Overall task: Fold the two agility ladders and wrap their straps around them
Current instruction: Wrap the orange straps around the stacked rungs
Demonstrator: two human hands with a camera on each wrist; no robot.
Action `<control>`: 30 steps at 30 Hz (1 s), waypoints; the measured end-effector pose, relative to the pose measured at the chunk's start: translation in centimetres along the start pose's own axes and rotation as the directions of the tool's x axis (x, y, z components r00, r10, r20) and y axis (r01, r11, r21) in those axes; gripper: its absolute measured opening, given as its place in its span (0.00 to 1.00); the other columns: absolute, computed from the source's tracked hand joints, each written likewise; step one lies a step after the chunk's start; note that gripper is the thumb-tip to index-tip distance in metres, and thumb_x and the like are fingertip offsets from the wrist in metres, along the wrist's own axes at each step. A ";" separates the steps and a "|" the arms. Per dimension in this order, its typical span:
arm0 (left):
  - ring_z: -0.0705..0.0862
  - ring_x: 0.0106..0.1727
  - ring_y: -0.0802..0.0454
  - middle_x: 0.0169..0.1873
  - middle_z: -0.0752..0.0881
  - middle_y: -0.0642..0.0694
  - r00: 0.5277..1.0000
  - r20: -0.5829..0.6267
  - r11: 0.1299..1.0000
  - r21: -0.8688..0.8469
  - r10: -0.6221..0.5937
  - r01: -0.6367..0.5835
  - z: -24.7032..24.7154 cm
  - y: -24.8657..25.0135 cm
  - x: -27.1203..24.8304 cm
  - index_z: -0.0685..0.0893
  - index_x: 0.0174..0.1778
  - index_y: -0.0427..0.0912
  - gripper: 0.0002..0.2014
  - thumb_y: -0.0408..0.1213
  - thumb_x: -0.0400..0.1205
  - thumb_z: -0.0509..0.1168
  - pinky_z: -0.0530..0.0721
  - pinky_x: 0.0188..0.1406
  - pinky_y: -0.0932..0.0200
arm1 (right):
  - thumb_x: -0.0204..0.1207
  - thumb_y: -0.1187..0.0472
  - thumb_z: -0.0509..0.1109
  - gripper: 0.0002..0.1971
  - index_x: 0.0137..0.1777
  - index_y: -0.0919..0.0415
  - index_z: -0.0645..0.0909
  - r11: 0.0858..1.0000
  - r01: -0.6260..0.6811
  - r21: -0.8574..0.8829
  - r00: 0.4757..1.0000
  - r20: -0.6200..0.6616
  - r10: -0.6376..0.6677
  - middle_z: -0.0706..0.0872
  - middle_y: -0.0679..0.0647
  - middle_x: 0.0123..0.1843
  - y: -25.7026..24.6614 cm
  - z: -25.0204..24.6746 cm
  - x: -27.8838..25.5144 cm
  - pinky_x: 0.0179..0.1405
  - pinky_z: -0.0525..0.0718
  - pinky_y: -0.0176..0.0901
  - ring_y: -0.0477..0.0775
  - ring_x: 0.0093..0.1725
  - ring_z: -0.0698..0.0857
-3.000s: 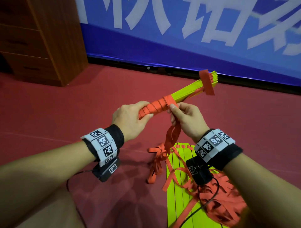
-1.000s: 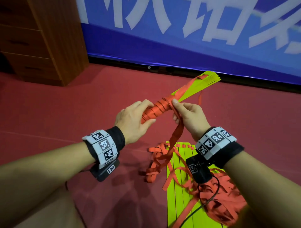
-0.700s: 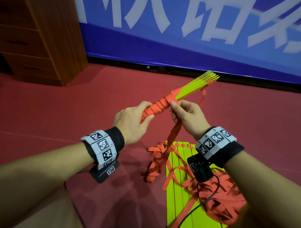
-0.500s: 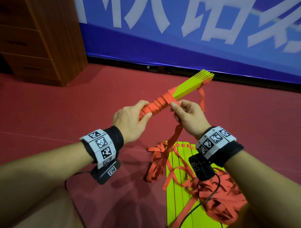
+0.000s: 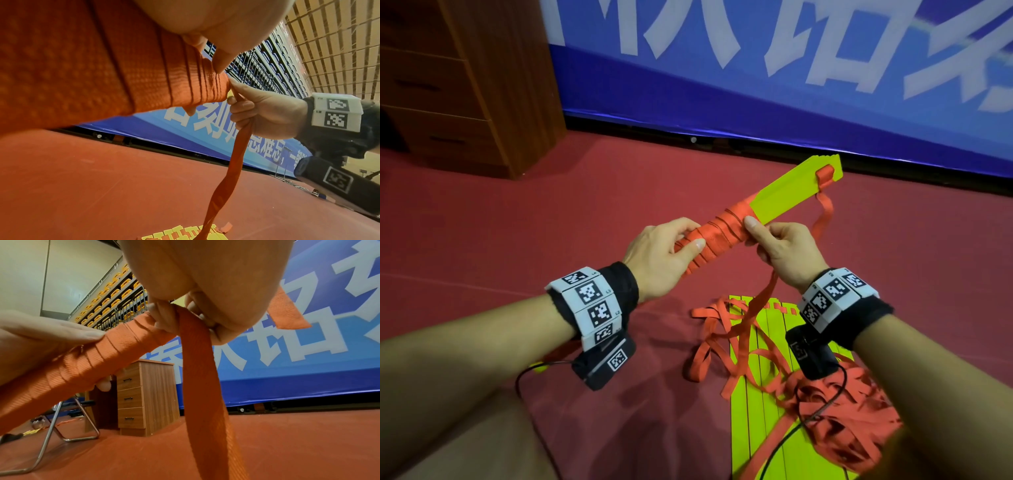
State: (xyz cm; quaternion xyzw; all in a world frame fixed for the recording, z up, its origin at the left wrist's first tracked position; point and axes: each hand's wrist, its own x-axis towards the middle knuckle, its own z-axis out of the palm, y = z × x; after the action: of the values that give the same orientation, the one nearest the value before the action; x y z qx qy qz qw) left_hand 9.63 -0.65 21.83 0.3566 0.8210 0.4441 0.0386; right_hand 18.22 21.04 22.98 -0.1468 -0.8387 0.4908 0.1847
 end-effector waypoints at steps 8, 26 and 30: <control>0.92 0.42 0.35 0.36 0.92 0.39 0.987 0.138 0.950 -0.286 -0.087 0.124 -0.1 0.5 -0.2 0.87 0.54 0.42 0.07 0.36 0.90 0.63 0.90 0.46 0.36 | 0.80 0.41 0.72 0.26 0.28 0.59 0.77 0.982 -0.075 0.175 0.997 -0.003 0.077 0.78 0.58 0.27 0.4 0.8 0.0 0.27 0.69 0.41 0.51 0.24 0.70; 0.86 0.48 0.43 0.60 0.74 0.55 0.987 -0.051 0.892 0.436 0.154 -0.117 0.2 0.0 0.4 0.69 0.68 0.60 0.32 0.47 0.73 0.80 0.88 0.43 0.44 | 0.82 0.43 0.72 0.23 0.31 0.58 0.80 0.871 -0.243 0.426 0.941 -0.113 0.318 0.80 0.50 0.23 -1.4 3.6 0.2 0.20 0.68 0.36 0.46 0.19 0.71; 0.86 0.49 0.45 0.58 0.79 0.55 0.975 -0.099 0.896 0.422 0.198 -0.138 0.0 -0.2 0.1 0.77 0.71 0.56 0.30 0.50 0.74 0.79 0.87 0.46 0.47 | 0.82 0.42 0.71 0.23 0.37 0.63 0.83 0.922 -0.170 0.347 0.970 -0.108 0.219 0.81 0.49 0.23 -1.6 3.0 -0.1 0.23 0.73 0.33 0.45 0.20 0.74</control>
State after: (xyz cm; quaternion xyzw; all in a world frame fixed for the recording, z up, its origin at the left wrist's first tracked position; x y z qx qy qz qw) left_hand 9.43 -0.65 21.66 0.3944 0.8630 0.2861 -0.1338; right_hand 16.81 17.92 23.06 -0.2312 -0.7085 0.6302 0.2177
